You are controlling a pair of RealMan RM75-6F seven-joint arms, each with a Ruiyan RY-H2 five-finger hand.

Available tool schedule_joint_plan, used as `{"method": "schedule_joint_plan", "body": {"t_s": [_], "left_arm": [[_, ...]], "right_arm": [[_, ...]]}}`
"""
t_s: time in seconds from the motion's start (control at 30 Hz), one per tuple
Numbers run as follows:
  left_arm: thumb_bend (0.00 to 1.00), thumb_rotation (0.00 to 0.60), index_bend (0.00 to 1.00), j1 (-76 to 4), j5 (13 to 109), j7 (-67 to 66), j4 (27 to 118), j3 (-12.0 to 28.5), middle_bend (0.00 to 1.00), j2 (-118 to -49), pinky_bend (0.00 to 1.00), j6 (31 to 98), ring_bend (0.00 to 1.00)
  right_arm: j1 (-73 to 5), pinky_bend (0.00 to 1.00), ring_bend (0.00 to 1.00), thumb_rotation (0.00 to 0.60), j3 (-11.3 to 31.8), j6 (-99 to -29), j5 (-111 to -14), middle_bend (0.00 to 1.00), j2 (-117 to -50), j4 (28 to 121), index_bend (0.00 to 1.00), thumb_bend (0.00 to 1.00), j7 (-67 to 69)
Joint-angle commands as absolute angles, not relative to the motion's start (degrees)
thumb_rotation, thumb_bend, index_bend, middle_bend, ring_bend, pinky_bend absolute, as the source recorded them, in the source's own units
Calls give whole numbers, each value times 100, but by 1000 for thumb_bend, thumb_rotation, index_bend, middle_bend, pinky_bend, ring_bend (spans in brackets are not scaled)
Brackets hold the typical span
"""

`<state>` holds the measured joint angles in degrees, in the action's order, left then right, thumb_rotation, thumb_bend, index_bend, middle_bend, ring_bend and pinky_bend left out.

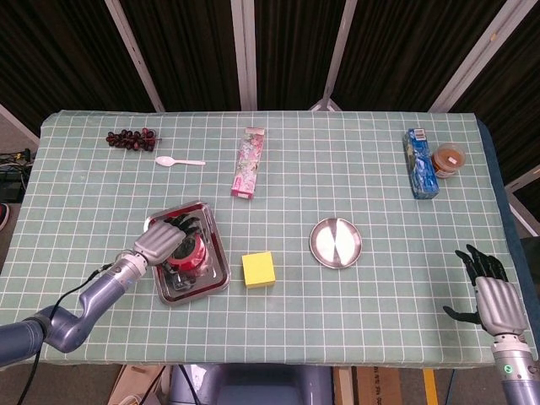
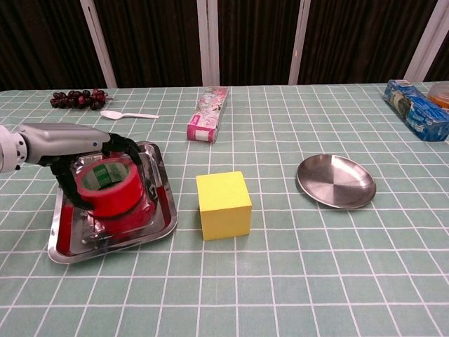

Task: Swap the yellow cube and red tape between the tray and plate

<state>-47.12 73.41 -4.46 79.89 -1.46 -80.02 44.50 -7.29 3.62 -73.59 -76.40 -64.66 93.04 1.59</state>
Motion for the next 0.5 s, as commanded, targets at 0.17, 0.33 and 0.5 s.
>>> {"method": "schedule_joint_plan", "body": {"t_s": [0.17,0.33,0.5], "left_arm": [[39,600,128,-4536,7467,-103,9222,65,0,-7088,40,4822,0],[39,600,127,-3919,7946,-1043,10074,98,0,-6469,31,6351,0],[39,600,127,-2937,8365,-2475,10348,-159,0,-6453,32,8042,0]], "right_arm": [[-703,0,70,600,330,-7406,-7742,0,-6384,9347,119,44,203],[-830,0,70,600,231,-7215,-8050,0,-6301,9472,119,45,379],[-1503,0,70,600,227,-6548,-8793,0,-6073,9826,119,43,482]]}}
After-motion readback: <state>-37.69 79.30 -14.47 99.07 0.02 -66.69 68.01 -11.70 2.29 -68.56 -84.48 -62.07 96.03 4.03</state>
